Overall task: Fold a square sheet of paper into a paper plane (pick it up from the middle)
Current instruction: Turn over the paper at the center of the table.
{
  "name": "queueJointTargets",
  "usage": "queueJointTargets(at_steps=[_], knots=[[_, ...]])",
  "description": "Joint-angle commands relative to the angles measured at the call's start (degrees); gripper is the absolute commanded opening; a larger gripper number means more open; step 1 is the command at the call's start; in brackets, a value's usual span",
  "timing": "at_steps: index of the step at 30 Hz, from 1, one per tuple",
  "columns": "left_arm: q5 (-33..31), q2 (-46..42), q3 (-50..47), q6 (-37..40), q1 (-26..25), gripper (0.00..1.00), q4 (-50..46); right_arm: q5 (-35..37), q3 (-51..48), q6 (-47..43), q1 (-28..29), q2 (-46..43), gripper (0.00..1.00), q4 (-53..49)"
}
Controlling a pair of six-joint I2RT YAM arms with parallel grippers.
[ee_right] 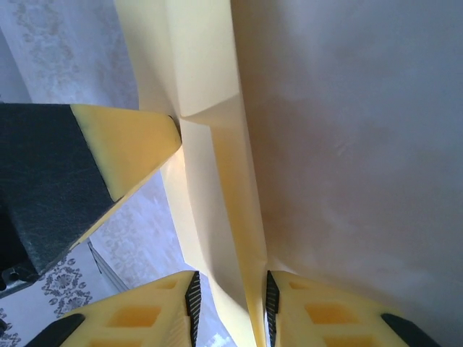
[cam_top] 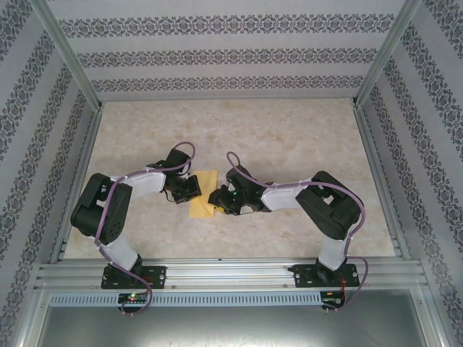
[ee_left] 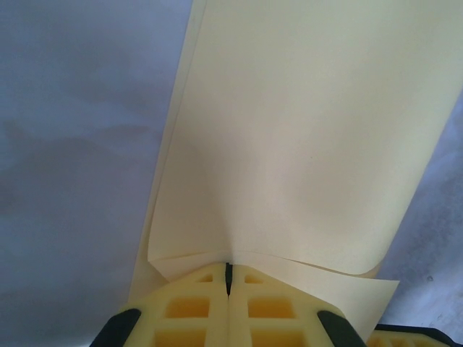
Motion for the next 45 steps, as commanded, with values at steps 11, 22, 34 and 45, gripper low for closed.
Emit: queueJointTargets(at_steps=[11, 22, 34, 45], knots=[[-1.12, -0.70, -1.42, 0.21, 1.26, 0.01, -3.40, -0.79, 2.35, -0.75, -3.27, 5.69, 0.34, 9.56], [-0.83, -0.97, -1.15, -0.03, 1.65, 0.02, -3.48, -4.05, 2.68, -3.81, -2.63, 7.20, 0.33, 11.26], [-1.00, -1.59, -1.25, -0.25, 1.76, 0.02, -3.75, -3.51, 1.68, -4.21, -1.31, 6.10, 0.31, 8.15], [-0.47, -1.93, -1.82, -0.34, 1.77, 0.02, -3.25, -3.23, 2.23, -2.49, -0.80, 7.39, 0.22, 8.00]])
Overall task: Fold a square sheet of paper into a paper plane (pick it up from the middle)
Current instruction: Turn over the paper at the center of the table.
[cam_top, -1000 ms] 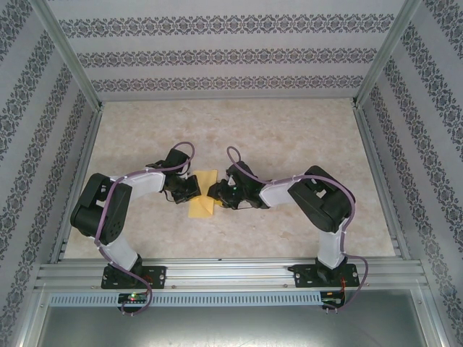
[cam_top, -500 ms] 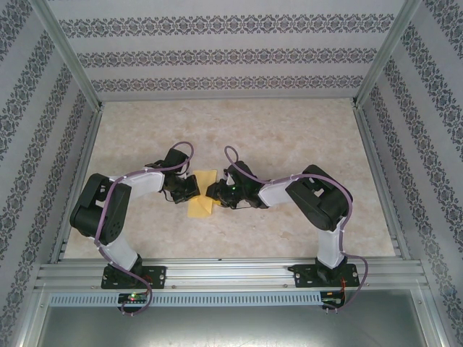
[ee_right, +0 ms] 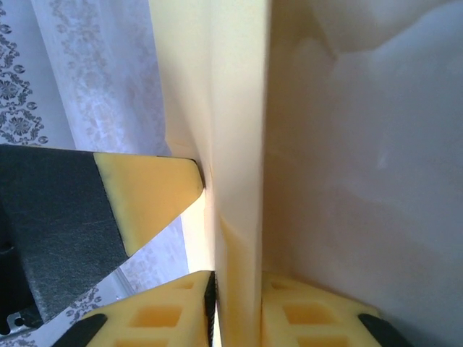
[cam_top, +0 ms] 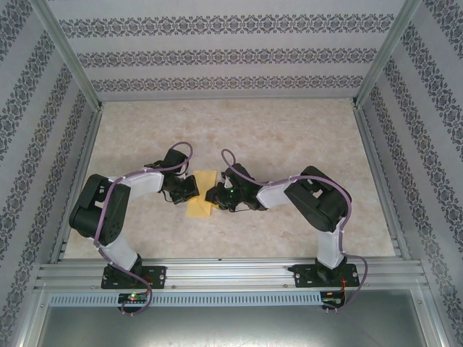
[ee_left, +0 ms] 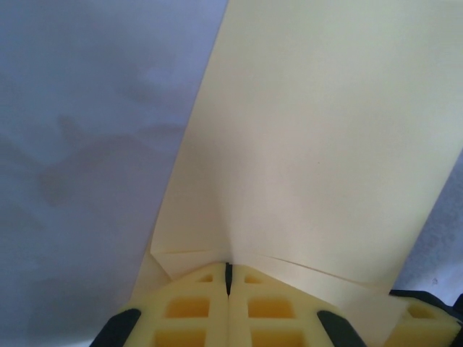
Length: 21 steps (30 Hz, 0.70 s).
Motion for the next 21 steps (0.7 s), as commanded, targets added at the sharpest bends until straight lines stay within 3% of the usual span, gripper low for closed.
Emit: queueJointTargets(at_steps=[1, 10, 15, 21], knots=[[-0.33, -1.28, -1.27, -0.30, 0.70, 0.02, -2.32, 0.16, 0.21, 0.44, 0.49, 1.05, 0.22, -0.70], [0.45, -3.82, -1.16, -0.30, 0.74, 0.05, -2.12, -0.27, -0.52, 0.01, -0.34, -0.34, 0.14, -0.41], [0.53, -7.38, -0.51, -0.25, 0.69, 0.07, -3.59, -1.31, -0.22, -1.46, -0.67, -1.67, 0.00, -0.31], [-6.03, -15.60, 1.83, 0.53, 0.70, 0.14, -10.04, -1.64, 1.64, -5.73, -1.08, -4.61, 0.00, -4.81]])
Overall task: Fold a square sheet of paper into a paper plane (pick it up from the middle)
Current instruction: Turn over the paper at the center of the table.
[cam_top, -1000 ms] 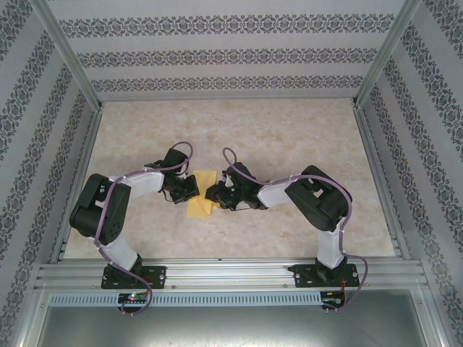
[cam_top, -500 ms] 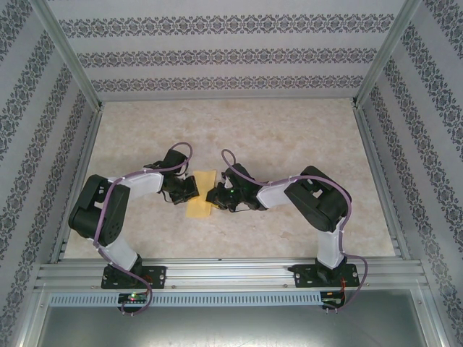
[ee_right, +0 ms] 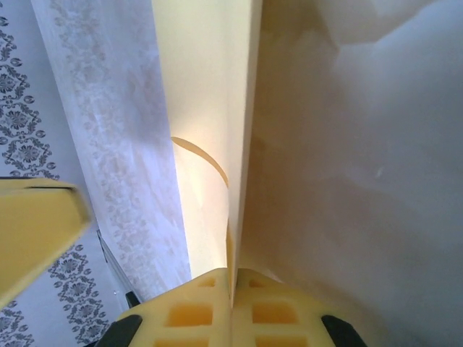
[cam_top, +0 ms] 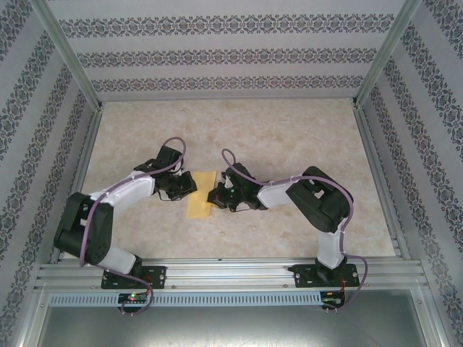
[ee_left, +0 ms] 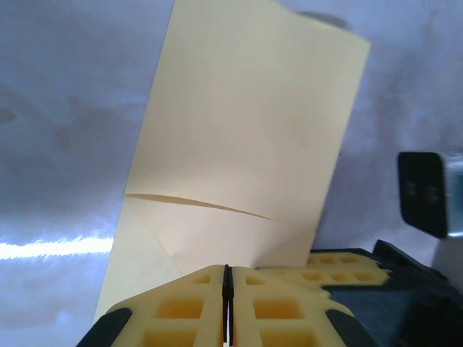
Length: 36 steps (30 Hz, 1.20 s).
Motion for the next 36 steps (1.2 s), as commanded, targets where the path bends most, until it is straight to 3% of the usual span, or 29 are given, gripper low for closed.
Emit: queueJointTargets(at_steps=[1, 4, 7, 12, 16, 19, 24, 31, 35, 36], knots=[[-5.67, -5.04, 2.63, 0.62, 0.73, 0.17, -6.74, -0.78, 2.13, -5.59, -1.03, -4.58, 0.00, -5.07], [-9.63, -7.73, 3.75, 0.68, 0.77, 0.20, -10.36, 3.15, 4.62, -13.55, -1.99, -10.24, 0.00, -18.03], [-12.23, -9.55, 4.34, 0.56, 0.80, 0.23, -12.57, 11.14, 11.56, -24.52, -2.68, -16.50, 0.00, -39.14], [-16.16, -11.93, 4.37, 0.37, 1.28, 0.28, -14.16, 38.94, 24.66, -38.13, -0.89, -22.39, 0.00, -70.51], [-21.02, -13.64, 4.38, -0.14, 1.71, 0.30, -16.32, 63.28, 34.87, -38.15, 1.71, -20.68, 0.00, -91.81], [-25.61, -15.06, 4.11, -1.41, 2.30, 0.33, -18.46, 71.65, 39.00, -35.48, 3.48, -18.10, 0.00, -101.52], [-32.52, -17.68, 3.05, -4.99, 4.61, 0.33, -22.69, 66.94, 39.47, -32.96, 6.16, -12.19, 0.00, -100.85], [-36.59, -20.88, 2.61, -7.02, 6.79, 0.31, -26.81, 52.80, 47.22, -30.77, 10.23, 4.97, 0.02, -96.32], [-36.17, -21.19, 2.57, -6.93, 7.24, 0.31, -27.13, 36.18, 49.19, -31.90, 11.45, 9.37, 0.12, -84.31], [-35.96, -21.26, 2.67, -6.81, 7.34, 0.31, -27.17, 31.11, 48.50, -31.92, 11.51, 8.99, 0.19, -80.44]])
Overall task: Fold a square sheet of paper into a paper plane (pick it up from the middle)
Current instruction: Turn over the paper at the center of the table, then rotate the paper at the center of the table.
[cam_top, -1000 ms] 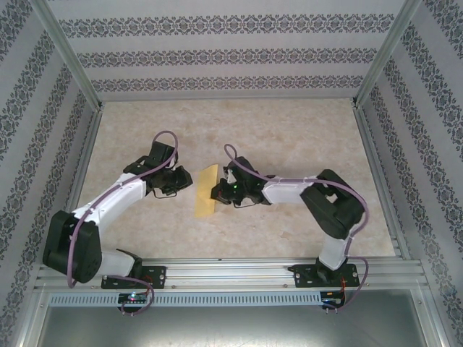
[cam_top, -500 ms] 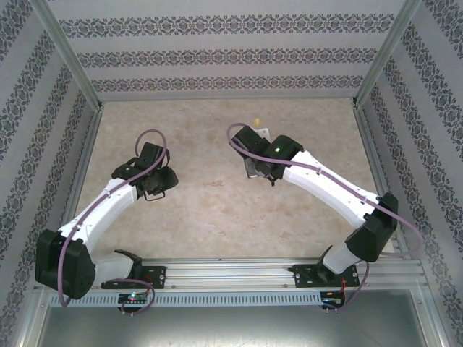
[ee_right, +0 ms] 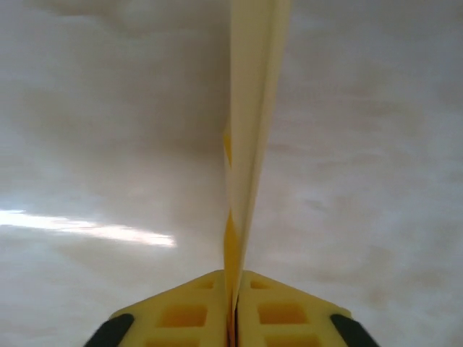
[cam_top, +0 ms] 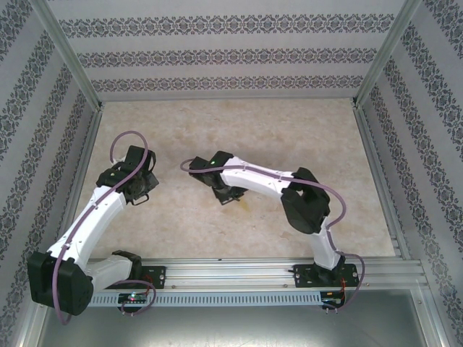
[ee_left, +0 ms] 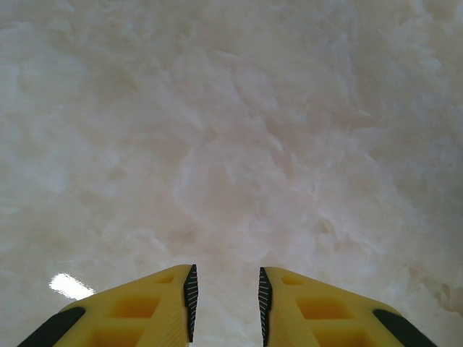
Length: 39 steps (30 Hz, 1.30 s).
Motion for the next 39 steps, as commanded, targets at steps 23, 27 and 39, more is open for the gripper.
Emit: queueJointTargets(at_steps=[23, 27, 39], knots=[[23.21, 2.30, -5.58, 4.85, 1.14, 0.32, 12.67, -44.96, -39.39, 18.19, -8.70, -11.67, 0.12, 66.54], [27.13, 3.80, -6.08, 4.94, 1.10, 0.33, 15.03, -44.19, -43.13, 23.49, -8.82, -9.21, 0.11, 72.33], [34.27, 12.58, -2.80, 4.62, -2.27, 0.34, 19.57, -30.71, -48.50, 42.95, -5.16, -7.66, 0.11, 87.79]])
